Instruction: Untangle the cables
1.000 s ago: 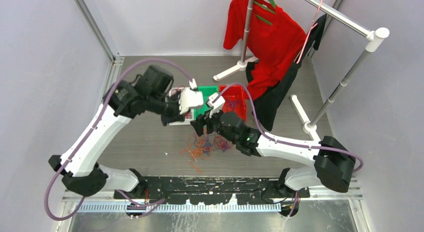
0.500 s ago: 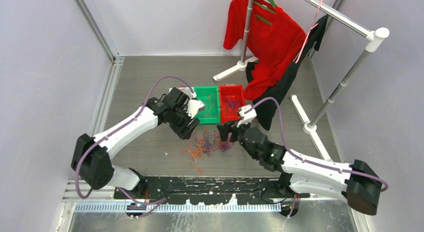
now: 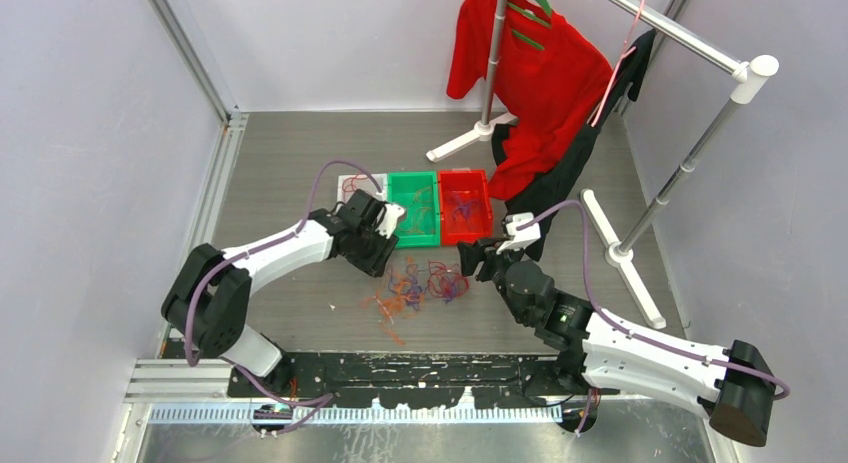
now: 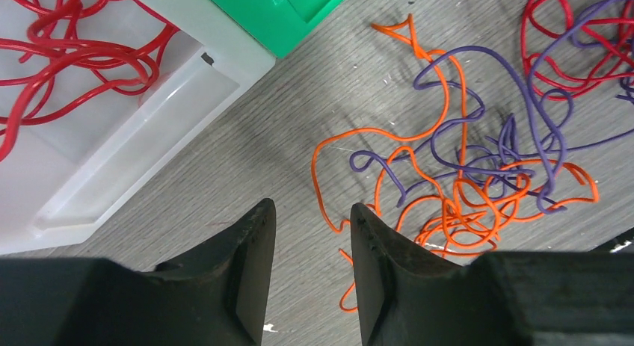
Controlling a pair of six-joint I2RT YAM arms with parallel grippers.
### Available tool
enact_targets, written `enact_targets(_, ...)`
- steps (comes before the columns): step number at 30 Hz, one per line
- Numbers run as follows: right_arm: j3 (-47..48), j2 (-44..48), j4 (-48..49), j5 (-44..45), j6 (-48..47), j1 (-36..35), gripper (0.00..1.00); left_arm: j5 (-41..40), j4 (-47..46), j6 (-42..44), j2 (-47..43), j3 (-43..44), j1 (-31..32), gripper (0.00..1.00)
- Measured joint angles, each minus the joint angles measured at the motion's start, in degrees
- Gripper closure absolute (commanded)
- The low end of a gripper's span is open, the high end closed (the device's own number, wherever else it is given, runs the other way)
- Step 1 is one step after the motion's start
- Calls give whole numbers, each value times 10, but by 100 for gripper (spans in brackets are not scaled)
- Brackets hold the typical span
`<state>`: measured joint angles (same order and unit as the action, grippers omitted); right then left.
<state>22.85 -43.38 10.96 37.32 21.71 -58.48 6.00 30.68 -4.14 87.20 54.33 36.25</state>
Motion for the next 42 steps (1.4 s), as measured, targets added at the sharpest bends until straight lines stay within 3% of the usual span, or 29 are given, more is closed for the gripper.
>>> enact_targets(13,2,-6,-9,17,0,0,37,0,-17,19,56,3,0,65)
enact_targets(17,10,0,-27,22,-1,0,39,4,-7,45,70,8,0,78)
enact_targets(20,12,12,-34,26,-2,0,39,7,-1,66,71,10,-1,97)
enact_targets(24,16,21,-33,27,-4,0,29,18,21,99,49,18,-2,100)
enact_targets(29,21,-8,-14,5,-13,0,14,53,106,136,-16,110,-3,100)
enact_targets(35,66,-93,23,-88,-44,0,10,95,216,180,-107,245,-3,100)
enact_targets(42,144,-185,97,-215,-72,-5,9,127,318,222,-122,384,-3,100)
